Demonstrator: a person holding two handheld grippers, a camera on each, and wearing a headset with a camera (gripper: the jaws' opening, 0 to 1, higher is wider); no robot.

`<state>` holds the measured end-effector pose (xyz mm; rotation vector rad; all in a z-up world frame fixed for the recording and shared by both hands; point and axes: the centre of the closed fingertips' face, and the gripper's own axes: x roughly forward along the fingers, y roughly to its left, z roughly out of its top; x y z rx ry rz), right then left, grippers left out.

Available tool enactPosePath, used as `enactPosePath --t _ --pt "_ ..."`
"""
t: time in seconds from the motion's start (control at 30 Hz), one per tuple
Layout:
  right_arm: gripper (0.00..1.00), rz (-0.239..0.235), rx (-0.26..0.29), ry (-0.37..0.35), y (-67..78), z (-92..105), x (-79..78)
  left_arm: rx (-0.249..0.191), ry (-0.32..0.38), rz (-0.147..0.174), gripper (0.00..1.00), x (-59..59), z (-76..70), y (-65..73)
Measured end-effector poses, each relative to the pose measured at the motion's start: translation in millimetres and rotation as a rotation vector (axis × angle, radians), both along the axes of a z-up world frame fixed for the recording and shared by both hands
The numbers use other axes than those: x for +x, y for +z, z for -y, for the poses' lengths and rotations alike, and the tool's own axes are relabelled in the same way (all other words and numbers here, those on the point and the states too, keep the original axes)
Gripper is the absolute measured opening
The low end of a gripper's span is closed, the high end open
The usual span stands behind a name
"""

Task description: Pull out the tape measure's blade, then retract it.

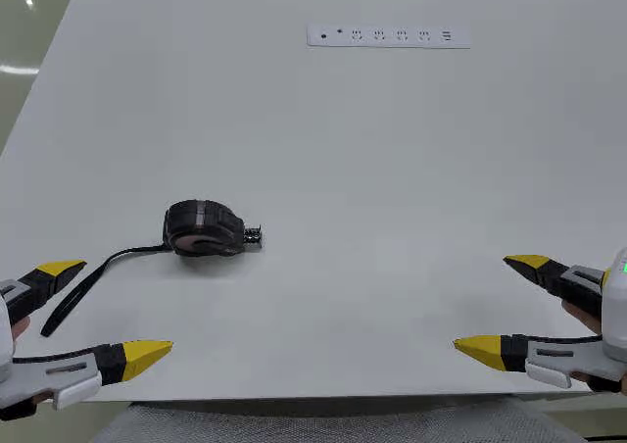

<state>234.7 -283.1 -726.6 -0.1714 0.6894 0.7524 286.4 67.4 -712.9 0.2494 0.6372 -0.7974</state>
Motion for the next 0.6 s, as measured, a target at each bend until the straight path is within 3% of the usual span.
enactPosePath --t 0.03,0.07,0.1,0.13,0.23,0.6 --pt "0.74 0.001 0.0 0.0 0.1 0.0 0.1 0.022 -0.005 0.016 0.85 0.6 -1.5 -0.5" --pt "0.74 -0.002 0.006 -0.003 -0.2 -0.2 0.0 -0.052 -0.006 -0.061 0.83 -7.8 6.3 -1.3" --pt "0.74 -0.001 0.007 -0.004 -0.2 -0.1 0.1 -0.027 0.021 -0.023 0.85 -0.5 0.0 -1.1" --pt "0.74 -0.002 0.006 -0.005 -0.5 0.1 0.1 -0.02 0.01 -0.02 0.85 -1.8 0.3 -1.7" --pt "0.74 -0.004 0.009 -0.009 -0.5 0.2 -0.3 -0.035 0.013 -0.04 0.86 -3.5 2.1 -3.0" --pt "0.74 -0.005 0.006 -0.007 -2.1 1.5 0.4 -0.039 0.001 -0.029 0.87 -0.9 4.4 0.0"
